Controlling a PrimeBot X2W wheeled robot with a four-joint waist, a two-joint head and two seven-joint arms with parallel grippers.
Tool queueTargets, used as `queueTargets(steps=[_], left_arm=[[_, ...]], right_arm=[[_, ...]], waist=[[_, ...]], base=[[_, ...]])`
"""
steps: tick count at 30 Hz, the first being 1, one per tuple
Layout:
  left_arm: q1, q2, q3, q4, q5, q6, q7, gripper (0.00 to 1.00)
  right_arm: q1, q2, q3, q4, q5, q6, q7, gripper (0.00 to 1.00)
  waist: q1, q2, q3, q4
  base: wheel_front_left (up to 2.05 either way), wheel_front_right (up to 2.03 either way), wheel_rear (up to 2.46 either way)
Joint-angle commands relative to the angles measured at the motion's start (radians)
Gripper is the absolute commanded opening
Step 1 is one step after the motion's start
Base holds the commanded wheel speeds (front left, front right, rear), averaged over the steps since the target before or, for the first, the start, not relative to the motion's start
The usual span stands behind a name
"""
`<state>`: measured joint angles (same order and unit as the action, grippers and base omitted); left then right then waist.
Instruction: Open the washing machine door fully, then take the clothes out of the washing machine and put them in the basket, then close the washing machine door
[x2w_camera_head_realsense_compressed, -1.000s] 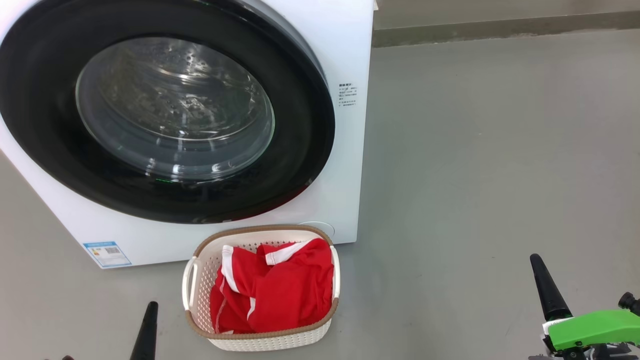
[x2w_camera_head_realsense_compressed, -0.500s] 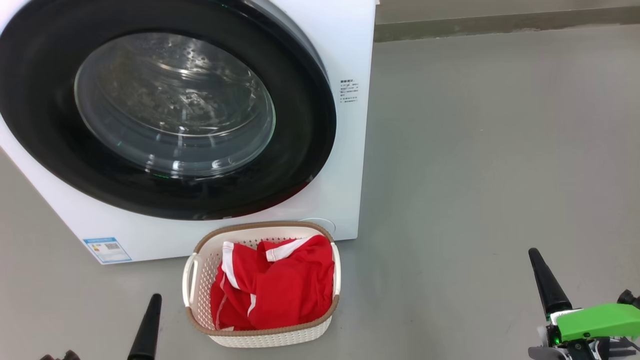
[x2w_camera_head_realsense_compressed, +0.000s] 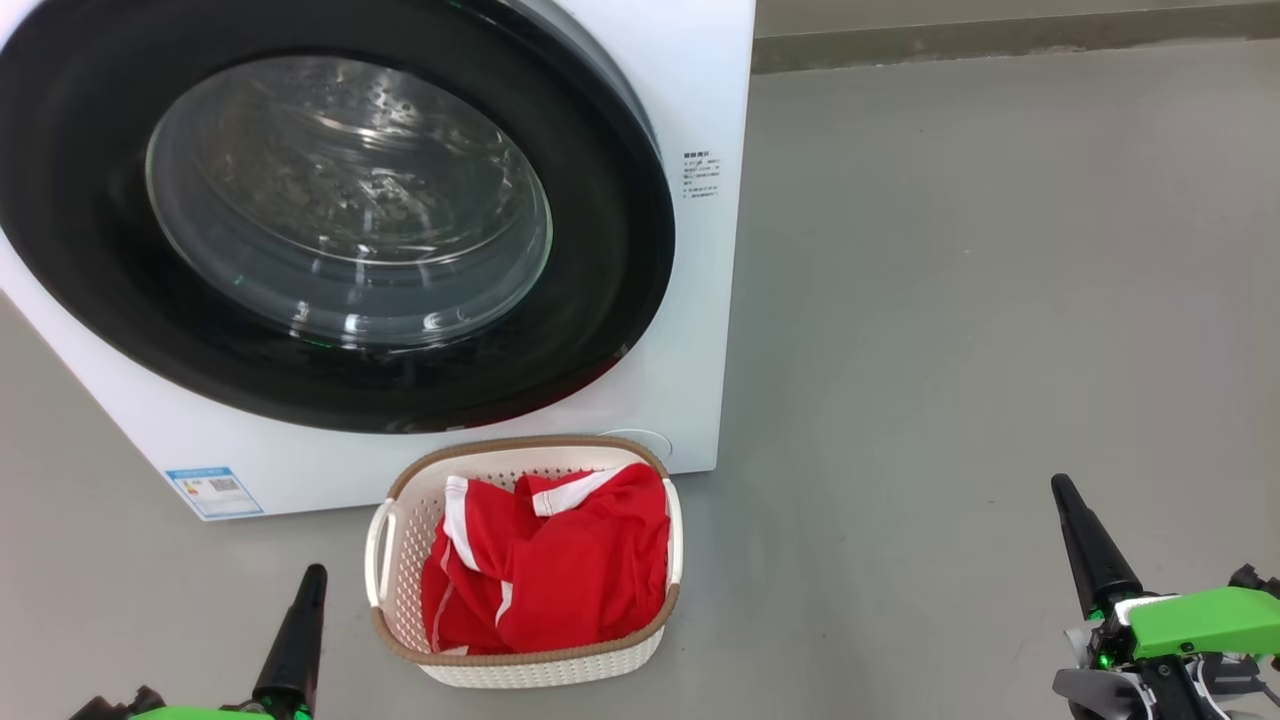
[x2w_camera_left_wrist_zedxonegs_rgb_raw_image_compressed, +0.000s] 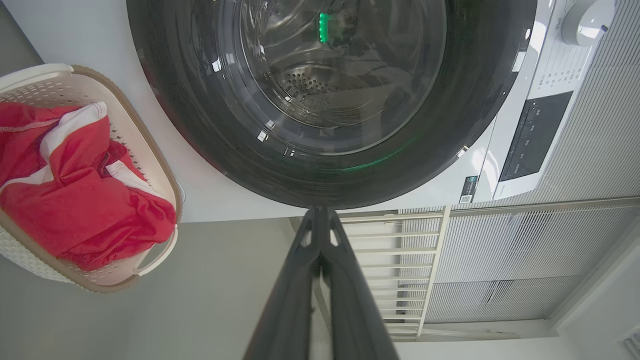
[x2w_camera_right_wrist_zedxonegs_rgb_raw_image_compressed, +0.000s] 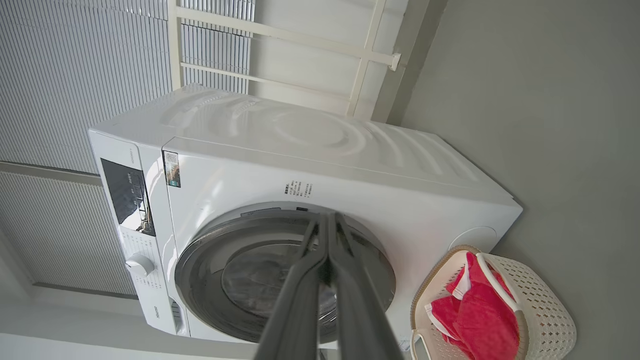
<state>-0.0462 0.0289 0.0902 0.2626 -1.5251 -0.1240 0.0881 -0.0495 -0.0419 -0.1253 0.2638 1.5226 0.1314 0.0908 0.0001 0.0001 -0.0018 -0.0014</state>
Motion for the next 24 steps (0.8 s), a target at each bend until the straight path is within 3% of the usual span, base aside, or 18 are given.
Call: queueTargets(steps=[1, 6, 24], left_arm=[[-0.051, 0.021, 0.024, -0.02, -0.025, -0.006, 0.01, 0.0], [-0.062, 0.021, 0.024, -0.018, -0.082, -0.007, 0.025, 0.0], [-0.062, 0.021, 0.024, -0.018, -0.083, -0.007, 0.025, 0.0]], right_arm=[[-0.049, -0.009, 0.013, -0.022, 0.031, -0.001, 0.008, 0.0], [-0.058, -0.008, 0.011, -0.019, 0.084, -0.001, 0.022, 0.0], [-0.058, -0.008, 0.011, -0.019, 0.086, -0.001, 0.023, 0.0]], waist=[[0.0, -0.0001, 0.001, 0.0], [0.0, -0.0001, 0.005, 0.001], [0.0, -0.0001, 0.005, 0.001]], base=[[0.0, 0.0, 0.0], [0.0, 0.0, 0.0], [0.0, 0.0, 0.0]])
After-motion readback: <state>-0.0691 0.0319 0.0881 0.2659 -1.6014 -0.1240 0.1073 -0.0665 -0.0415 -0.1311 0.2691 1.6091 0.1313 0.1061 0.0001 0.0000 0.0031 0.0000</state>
